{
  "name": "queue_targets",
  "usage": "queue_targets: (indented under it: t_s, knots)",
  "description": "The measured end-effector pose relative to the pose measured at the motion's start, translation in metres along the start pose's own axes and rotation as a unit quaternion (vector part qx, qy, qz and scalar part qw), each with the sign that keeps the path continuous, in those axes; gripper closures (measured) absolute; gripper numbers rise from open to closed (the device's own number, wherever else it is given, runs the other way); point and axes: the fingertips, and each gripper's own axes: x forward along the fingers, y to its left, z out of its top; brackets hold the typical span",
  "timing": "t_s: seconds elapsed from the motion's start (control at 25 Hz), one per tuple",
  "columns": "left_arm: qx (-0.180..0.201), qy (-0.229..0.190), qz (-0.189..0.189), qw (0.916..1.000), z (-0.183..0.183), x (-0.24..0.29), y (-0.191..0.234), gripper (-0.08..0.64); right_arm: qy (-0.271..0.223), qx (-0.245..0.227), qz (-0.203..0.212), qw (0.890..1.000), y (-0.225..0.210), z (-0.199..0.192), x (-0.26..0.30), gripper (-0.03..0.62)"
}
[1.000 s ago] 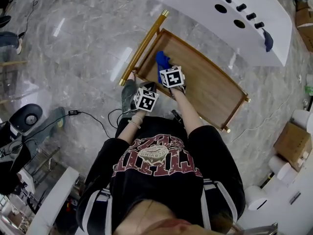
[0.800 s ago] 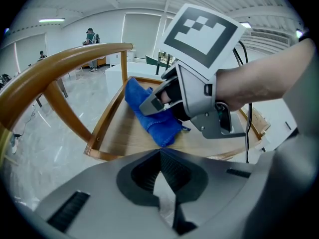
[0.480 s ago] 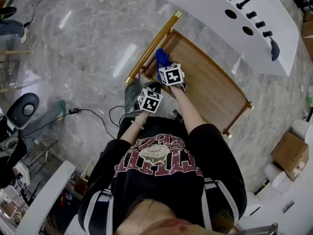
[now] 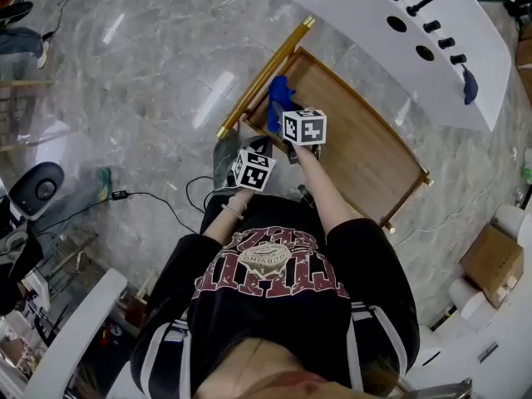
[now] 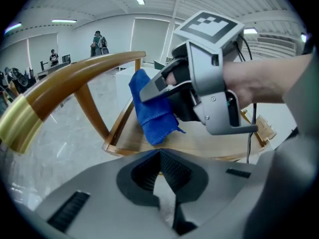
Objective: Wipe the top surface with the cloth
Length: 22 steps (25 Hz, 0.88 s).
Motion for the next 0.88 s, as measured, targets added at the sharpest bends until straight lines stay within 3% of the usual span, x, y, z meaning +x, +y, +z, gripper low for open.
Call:
queue_targets:
  t_s: [0.24, 0.4, 0.68, 0.88]
  knots:
    - [-0.015, -0.006, 0.025, 0.9996, -0.004, -0.008, 0.014, 0.512, 0.017, 0.003, 0.03, 0.999, 0.031, -0.015, 0.002, 0.505]
    - [-0.026, -0.013, 0.032, 0.9991, -0.007, -0.008, 0.022, 0.512, 0.047, 0.005, 0.015, 0.999, 0.031, -0.041, 0.024, 0.505]
    - [-0.032, 0.001, 0.026, 0.9991, -0.019, -0.008, 0.021, 0.512, 0.047, -0.059, -0.03, 0.997, 0.024, -0.052, 0.033, 0.504]
    - [-0.041, 0.006, 0.025, 0.9988, -0.021, -0.006, 0.021, 0.512, 0.044, -0.048, -0.032, 0.997, 0.02, -0.054, 0.031, 0.505]
